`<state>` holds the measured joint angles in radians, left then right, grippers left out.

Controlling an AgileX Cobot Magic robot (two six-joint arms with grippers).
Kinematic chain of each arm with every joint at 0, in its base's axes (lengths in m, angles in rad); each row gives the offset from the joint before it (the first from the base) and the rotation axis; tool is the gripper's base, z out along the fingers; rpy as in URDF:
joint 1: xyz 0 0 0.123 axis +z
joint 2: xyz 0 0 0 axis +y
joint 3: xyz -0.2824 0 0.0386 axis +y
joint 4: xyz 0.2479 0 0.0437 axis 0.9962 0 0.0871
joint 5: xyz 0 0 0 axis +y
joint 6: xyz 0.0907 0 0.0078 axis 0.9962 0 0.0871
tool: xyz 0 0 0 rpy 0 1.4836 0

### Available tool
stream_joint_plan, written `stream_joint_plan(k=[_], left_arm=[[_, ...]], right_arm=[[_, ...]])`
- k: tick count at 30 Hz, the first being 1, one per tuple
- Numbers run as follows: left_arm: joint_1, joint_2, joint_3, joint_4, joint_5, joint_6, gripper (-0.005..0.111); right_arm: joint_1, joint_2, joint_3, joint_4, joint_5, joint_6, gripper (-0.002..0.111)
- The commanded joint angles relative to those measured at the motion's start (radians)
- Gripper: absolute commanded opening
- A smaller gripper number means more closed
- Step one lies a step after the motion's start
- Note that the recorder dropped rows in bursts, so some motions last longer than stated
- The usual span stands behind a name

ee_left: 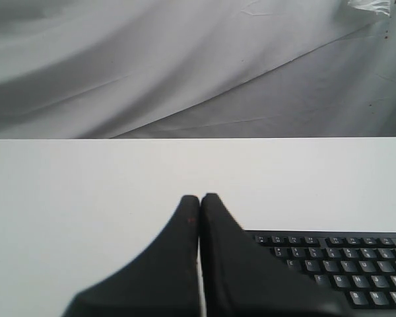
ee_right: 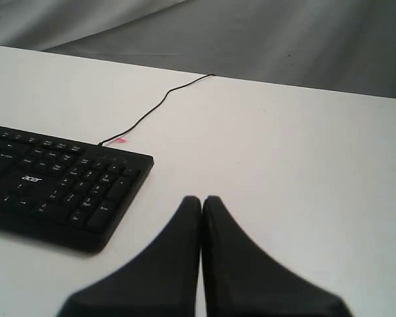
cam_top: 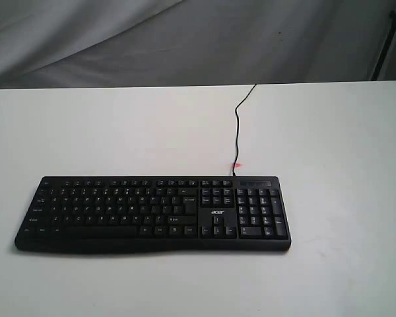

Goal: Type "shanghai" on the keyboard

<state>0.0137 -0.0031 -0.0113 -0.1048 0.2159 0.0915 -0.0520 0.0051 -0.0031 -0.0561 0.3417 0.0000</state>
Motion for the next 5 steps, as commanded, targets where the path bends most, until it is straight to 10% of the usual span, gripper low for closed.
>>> stream_joint_plan(k=[1, 5], left_arm=[[-0.004, 0.003, 0.001, -0.004, -0.003, -0.001, 0.001], [-0.004, 0.003, 0.001, -0.004, -0.003, -0.001, 0.001]], right_arm=[[-0.008, -0.005, 0.003, -0.001, -0.001, 0.008, 0.000], [-0.008, -0.005, 0.003, -0.001, -0.001, 0.008, 0.000]])
